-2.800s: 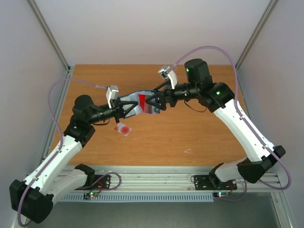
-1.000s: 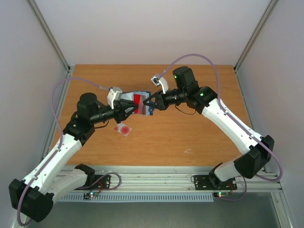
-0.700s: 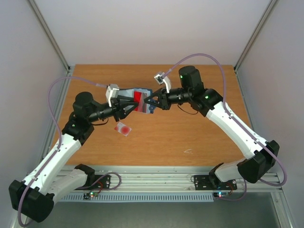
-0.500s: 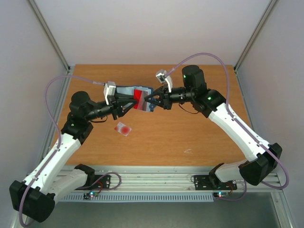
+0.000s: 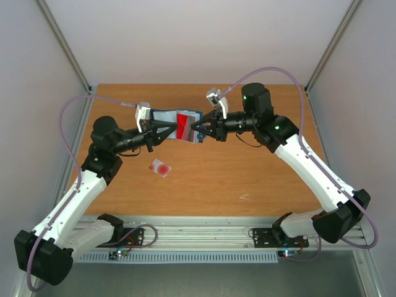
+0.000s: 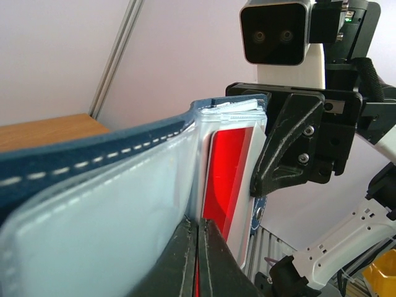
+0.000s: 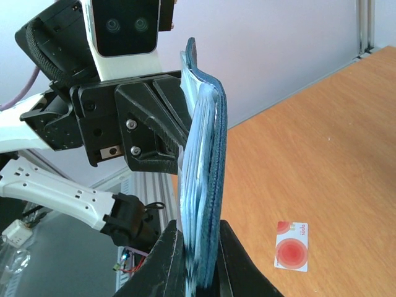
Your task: Take the credit cards out of the card holder
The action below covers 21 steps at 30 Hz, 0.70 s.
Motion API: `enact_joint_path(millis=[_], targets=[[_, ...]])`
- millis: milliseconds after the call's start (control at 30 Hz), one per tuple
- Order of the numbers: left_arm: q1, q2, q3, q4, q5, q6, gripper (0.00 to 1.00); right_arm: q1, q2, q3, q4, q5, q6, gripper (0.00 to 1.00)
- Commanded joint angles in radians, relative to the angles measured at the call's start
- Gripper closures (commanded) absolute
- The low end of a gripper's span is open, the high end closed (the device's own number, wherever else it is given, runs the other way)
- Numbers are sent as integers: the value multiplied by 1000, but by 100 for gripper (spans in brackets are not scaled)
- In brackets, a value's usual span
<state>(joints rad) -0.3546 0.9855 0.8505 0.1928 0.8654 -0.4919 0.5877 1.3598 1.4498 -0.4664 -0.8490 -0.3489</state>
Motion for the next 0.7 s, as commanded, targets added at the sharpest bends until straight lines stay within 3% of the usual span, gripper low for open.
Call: enact_joint_path(millis=[0,100,200,300,567,667], targets=[[-46,-10,42,150,156,-34,100,12,19,-2,47,-40,-26,99],[-37,-8,44,165,168,-54,99,-8,19,5,29,-57,-34,99],[-37,6,53,172,173,-74,77,-8,44,53,-18,-70,-56,99],[-37,23,84,175,190,-89,69,-8,55,73,-20,-56,-70,99],[-47,61,135,162,209,-93,67,39,104,124,-73,19,-151,99],[-60,73,147,162,218,-79,71,44,125,132,-57,-3,-146,99]])
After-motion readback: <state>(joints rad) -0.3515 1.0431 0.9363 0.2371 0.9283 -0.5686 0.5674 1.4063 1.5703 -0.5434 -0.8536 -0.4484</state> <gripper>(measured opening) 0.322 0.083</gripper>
